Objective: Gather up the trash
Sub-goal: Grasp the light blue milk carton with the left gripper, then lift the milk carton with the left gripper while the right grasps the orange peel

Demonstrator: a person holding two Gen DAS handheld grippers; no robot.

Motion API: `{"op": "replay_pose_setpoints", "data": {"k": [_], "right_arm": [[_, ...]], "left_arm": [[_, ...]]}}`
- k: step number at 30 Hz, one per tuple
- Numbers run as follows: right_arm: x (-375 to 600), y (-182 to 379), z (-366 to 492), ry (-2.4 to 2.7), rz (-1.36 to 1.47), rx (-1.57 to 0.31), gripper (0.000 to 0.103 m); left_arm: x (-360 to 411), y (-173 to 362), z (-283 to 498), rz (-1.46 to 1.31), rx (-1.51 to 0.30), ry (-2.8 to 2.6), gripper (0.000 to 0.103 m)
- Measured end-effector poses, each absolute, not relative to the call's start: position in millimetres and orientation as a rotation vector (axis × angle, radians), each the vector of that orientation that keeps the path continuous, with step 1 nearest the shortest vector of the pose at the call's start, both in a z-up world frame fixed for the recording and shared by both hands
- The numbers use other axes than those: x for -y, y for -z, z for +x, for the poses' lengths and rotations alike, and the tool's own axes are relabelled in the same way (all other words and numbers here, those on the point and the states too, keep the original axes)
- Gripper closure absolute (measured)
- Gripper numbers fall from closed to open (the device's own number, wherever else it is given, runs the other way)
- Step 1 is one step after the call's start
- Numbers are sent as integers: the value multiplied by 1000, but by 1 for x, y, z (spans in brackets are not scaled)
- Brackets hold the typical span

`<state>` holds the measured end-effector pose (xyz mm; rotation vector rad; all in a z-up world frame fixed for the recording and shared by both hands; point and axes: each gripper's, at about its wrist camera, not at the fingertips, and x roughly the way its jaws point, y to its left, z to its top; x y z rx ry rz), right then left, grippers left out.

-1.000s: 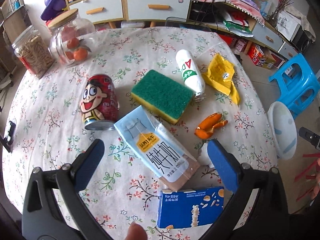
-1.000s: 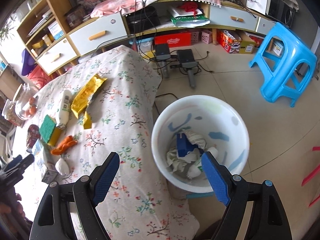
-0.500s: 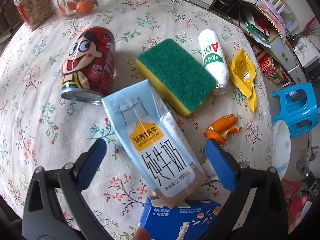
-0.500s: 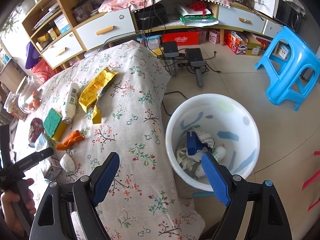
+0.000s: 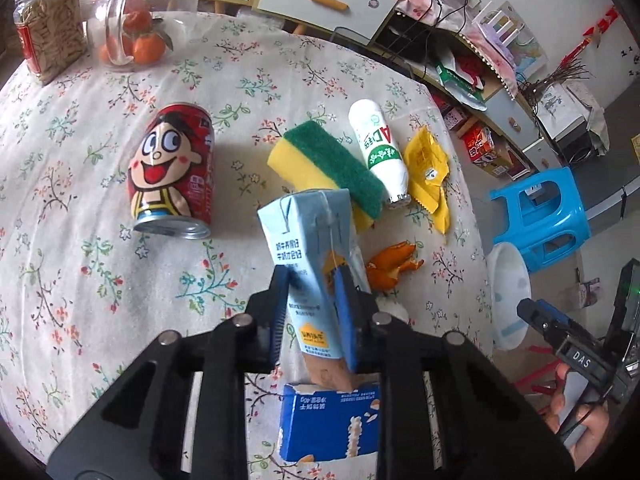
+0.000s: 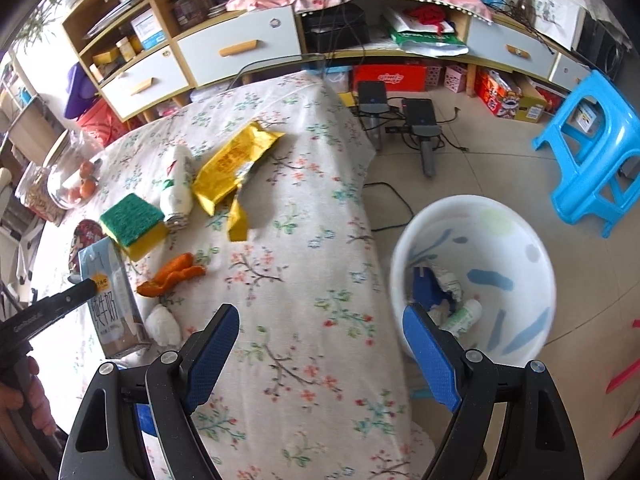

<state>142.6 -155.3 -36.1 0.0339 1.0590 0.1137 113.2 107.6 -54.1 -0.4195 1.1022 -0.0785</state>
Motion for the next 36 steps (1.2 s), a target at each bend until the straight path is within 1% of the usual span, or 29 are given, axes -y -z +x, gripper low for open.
{"op": "replay_pose_setpoints", "data": {"k": [1,4,5,6,8,9,11,16,18,19,20,23,29,36], "right_arm": [[150,37,144,-121,29,-1061,18],[132,40,147,-141,6,-1065,18],[127,41,149,-146,0,-1065,18],[124,42,150,-150,-2,-1067,18],[119,44,152,-155,-2,-1072,18],[118,45,154,-156,0,-1075,18],[116,47,156,-154,4,-1079,18],[120,51,161,-135,24,-1088,18],[121,53,162,-135,34,-1097,18],[121,55,163,-137,43,-1105,18],[120,55,163,-138,48,-1109,17],[115,57,164,-148,49,-1119,17],[94,60,171,-180,50,-1122,18],[57,75,182,-247,43,-1158,18]], "left_arm": [[-108,55,113,-422,-1102,84,84],[-109,58,114,-429,-1115,119,84],[-107,61,117,-418,-1140,122,81],[-106,64,119,-413,-1162,113,75],[-105,71,121,-417,-1206,73,30],[-105,73,121,-433,-1209,54,25],[-102,75,125,-450,-1213,50,25],[-84,89,138,-393,-1252,11,25],[-80,94,140,-399,-1262,7,26],[-78,92,139,-386,-1247,6,31],[-78,90,139,-388,-1243,24,34],[-85,85,136,-431,-1231,73,37],[-106,65,118,-459,-1172,115,39],[-128,45,97,-454,-1104,108,39]]}}
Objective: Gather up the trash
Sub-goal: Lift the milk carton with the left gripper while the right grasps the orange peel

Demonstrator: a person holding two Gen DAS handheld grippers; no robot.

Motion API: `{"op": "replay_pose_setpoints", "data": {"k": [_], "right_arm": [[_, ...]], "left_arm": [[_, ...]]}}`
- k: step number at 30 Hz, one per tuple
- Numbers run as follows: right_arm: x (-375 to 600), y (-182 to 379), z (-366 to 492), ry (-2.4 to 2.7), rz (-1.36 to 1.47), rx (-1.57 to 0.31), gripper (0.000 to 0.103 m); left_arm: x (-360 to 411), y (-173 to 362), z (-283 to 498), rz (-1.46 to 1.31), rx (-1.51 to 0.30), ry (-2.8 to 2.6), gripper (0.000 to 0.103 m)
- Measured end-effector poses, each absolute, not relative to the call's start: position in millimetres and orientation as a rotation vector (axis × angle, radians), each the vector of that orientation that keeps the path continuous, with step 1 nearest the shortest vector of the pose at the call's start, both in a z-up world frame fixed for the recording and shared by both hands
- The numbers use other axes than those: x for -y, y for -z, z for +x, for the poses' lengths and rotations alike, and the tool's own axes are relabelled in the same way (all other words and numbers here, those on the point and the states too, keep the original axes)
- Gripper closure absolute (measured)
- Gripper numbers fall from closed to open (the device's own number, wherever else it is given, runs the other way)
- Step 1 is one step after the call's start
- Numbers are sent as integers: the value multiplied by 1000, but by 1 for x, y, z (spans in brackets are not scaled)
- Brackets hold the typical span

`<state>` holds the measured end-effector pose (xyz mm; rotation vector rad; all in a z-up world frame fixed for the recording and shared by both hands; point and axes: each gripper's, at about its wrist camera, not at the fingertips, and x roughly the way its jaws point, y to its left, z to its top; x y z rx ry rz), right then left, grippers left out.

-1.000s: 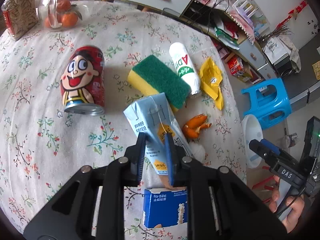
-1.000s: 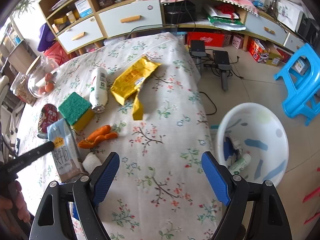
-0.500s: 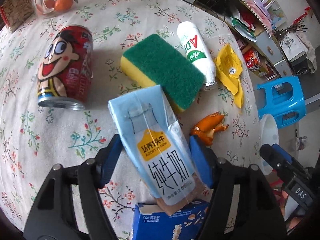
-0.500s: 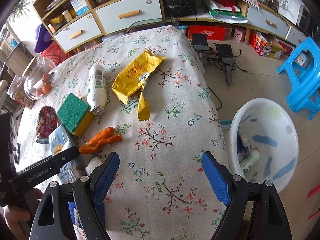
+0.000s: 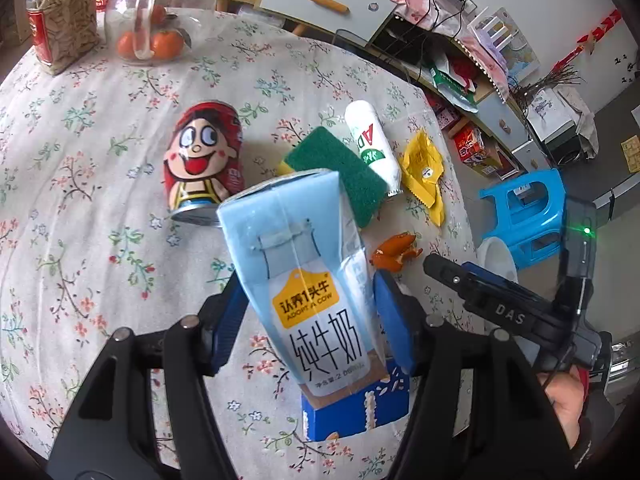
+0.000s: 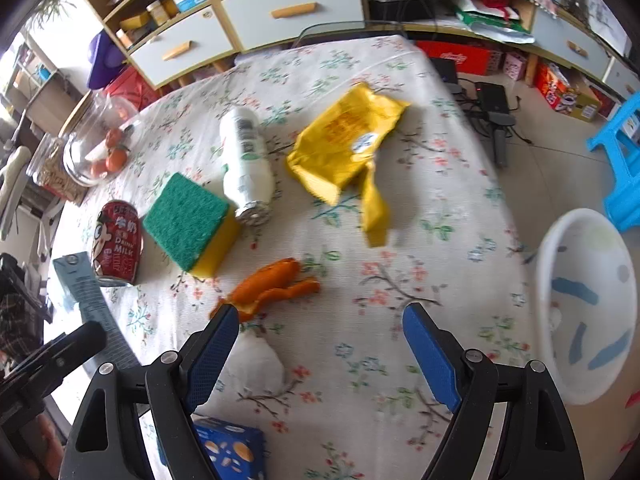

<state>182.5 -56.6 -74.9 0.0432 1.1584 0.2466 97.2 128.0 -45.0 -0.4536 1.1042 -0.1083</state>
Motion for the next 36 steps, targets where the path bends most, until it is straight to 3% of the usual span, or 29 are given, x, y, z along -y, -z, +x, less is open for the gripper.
{"op": "replay_pose_setpoints", "data": {"k": [16,19,23,31,36], "right_arm": [[12,101,194,-293,-48,-1177,19],[17,99,196,-266,-53,-1165,33],[27,94,197,-274,-24,-1158,44],[36,84,195,-269,7,-1145,52],[53,81,192,-254,36,-1150,64]], "left_arm": [[-145,37,95,-396,-1063,86,39],[-145,37,96,-396,-1061,86,39],[-144,40,97,-394,-1066,82,39],[-136,37,99,-392,-1060,84,39],[-128,36,102,-389,-1056,98,39]]}}
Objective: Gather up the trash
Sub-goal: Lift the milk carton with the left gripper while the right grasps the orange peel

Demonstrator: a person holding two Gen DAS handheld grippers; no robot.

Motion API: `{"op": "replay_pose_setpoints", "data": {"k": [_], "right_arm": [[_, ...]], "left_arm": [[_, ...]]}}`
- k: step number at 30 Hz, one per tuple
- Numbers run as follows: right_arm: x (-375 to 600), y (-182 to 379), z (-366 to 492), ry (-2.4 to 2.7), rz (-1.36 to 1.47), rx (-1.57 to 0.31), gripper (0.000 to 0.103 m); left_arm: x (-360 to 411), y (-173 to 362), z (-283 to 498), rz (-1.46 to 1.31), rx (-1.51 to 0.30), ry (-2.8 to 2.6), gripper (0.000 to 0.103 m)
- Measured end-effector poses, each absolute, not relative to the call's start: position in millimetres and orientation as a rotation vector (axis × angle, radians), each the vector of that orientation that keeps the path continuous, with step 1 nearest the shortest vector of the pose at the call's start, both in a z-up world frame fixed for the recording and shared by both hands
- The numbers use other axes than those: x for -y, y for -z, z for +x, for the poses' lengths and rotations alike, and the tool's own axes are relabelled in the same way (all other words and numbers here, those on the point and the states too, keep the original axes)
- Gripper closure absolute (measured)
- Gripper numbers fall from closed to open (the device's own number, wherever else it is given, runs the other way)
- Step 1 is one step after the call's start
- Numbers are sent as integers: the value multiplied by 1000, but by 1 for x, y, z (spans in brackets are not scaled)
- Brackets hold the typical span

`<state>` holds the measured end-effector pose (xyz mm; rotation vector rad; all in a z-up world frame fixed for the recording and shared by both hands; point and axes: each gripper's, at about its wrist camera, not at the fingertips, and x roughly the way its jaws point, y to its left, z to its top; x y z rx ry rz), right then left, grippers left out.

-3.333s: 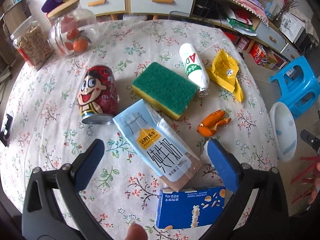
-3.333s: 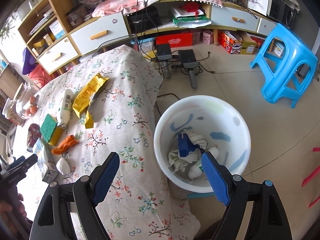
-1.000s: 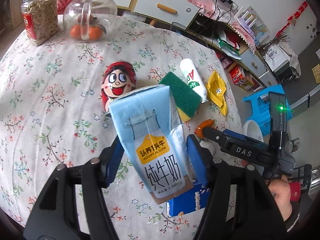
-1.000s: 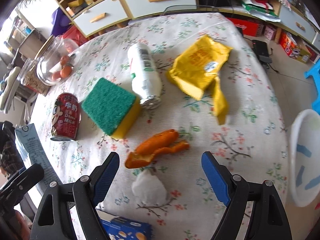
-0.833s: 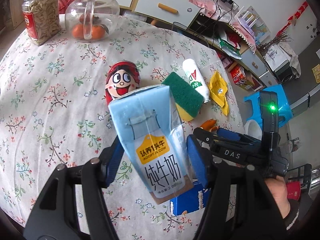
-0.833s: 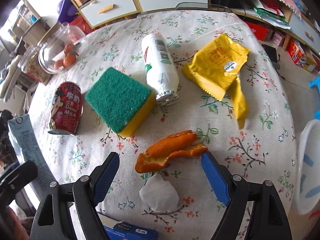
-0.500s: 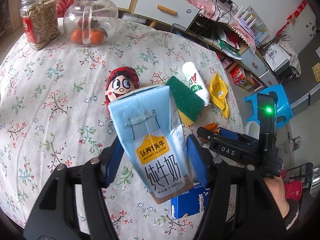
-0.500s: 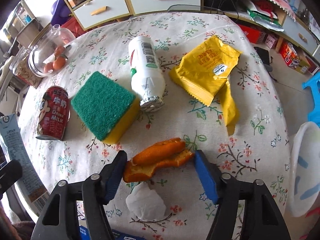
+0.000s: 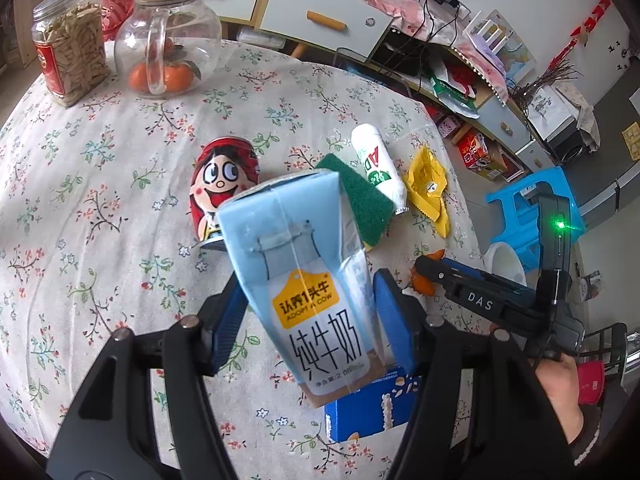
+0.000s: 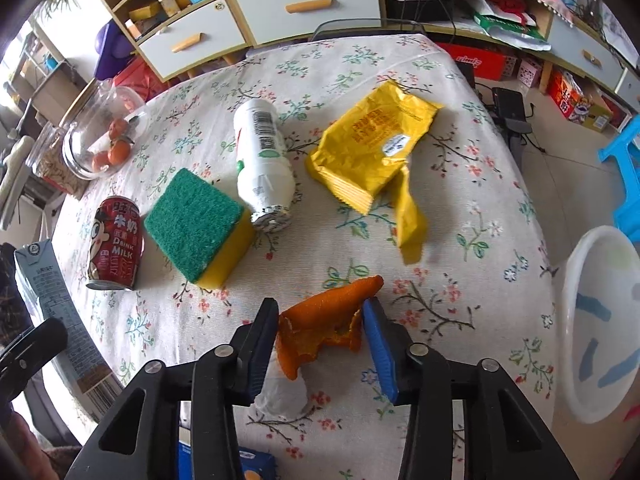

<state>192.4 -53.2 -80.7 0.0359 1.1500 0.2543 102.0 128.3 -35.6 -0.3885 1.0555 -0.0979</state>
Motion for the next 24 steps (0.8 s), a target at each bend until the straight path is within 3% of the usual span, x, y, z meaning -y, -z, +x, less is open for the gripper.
{"op": "replay_pose_setpoints", "data": {"k": [4,13,16,18,19,20,24], "right_arm": [[65,76,188,-247,34,-1147,85],[87,69,183,-247,84,-1147,88],[92,74,185,-249,135,-1179,79],[93,78,187,-245,152,-1190,64],[93,80,189,-240,156,-1196,49],[92,81,189,-237,158,-1198,42],[84,87,195,-245,154,-1199,42]], "left_arm": [[-118,35,105,-380,-1056,112,39],[-96,33,109,-368,-1055,139,39],[-94,33,110,-369,-1052,141,39],[-94,33,110,-366,-1050,141,39],[-94,33,110,-363,-1049,139,39],[-94,33,109,-360,-1049,135,39],[-99,36,108,-362,-1055,123,39]]}}
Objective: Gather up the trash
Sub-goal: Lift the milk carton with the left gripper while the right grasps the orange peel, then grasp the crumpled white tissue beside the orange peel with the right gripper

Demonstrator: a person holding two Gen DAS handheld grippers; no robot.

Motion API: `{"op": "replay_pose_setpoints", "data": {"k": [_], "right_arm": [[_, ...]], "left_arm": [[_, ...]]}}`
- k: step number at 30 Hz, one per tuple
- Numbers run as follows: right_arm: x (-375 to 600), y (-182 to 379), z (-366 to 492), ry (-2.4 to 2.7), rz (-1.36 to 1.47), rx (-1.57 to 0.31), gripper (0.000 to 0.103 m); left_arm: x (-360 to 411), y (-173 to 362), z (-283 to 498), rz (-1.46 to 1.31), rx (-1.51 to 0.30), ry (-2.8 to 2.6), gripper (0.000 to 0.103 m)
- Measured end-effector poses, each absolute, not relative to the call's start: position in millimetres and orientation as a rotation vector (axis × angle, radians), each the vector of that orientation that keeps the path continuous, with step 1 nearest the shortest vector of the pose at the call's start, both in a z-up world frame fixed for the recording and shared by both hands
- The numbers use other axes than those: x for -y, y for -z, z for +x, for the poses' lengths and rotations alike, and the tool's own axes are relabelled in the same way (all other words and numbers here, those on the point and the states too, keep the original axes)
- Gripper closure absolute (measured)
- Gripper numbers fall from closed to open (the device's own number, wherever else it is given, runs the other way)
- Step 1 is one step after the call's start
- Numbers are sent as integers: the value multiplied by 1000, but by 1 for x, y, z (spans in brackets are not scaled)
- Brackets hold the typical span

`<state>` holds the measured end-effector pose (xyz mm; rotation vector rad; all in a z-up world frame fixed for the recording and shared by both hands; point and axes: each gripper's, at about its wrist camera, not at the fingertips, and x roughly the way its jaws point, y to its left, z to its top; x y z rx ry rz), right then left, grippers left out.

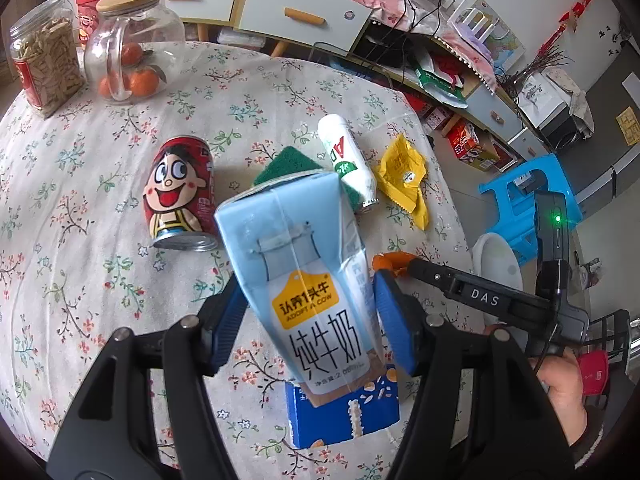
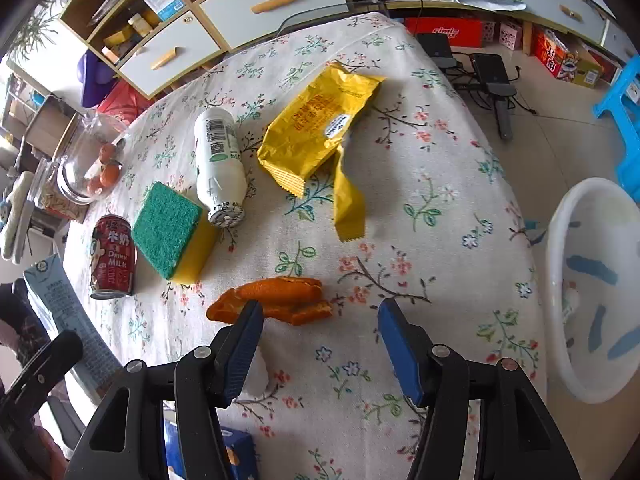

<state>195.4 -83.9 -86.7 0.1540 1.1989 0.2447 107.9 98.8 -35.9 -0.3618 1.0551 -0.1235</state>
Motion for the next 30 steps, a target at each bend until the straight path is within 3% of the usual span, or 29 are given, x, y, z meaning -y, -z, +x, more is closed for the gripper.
{"op": "replay_pose_setpoints", "data": {"k": [4,7,9,11,30], "right_arm": [[68,95,198,-255,103,-1182,46],[55,94,196,-287,55,-1167,66],[52,93,194,-282,33,-1158,71],[56,89,194,-294,62,-1153,90],[167,31,172,-198,244,-1057,94]], "left_arm": [[-103,37,107,-364,-1058,115,39],[-105,37,106,-368,-1059,112,39],[-106,36,106,-367,-1057,112,39],[-106,35,106,-368,-1056,112,39],[-58,28,113,-330,-1059,204,39]]}}
